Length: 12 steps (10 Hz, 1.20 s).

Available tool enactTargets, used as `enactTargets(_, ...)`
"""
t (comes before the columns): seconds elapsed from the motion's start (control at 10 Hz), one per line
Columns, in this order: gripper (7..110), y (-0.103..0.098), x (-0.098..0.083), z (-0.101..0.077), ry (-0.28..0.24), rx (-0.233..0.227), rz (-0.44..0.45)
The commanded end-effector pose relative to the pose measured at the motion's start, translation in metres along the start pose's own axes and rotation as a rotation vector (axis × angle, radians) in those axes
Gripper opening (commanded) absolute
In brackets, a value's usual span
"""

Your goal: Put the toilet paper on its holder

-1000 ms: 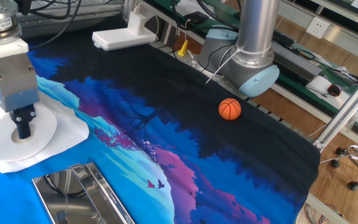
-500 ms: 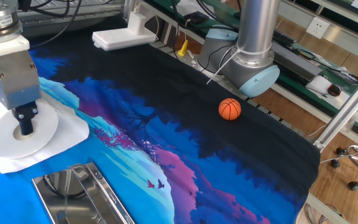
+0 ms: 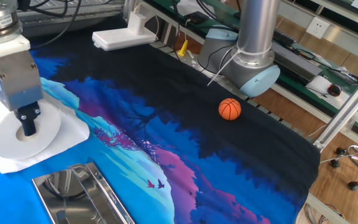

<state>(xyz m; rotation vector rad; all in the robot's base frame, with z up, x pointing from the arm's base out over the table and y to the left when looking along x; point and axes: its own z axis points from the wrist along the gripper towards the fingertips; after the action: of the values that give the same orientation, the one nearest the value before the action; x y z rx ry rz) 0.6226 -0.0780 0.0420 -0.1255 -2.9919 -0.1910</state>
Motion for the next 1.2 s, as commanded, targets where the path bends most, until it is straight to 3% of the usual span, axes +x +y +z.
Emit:
enactTargets(0.0, 88, -0.0016, -0.0019, 0.0019, 0.006, 0.01, -0.017)
enactTargets(0.2, 88, -0.0015, -0.0017, 0.0007, 0.005, 0.01, -0.014)
enactTargets(0.5, 88, -0.01, -0.002, 0.0005, 0.006, 0.049, -0.015)
enactTargets(0.7, 88, -0.0017, 0.0024, -0.0026, 0.017, 0.01, -0.019)
enactTargets(1.1, 88, -0.0072, 0.0012, -0.0031, 0.011, 0.031, -0.022)
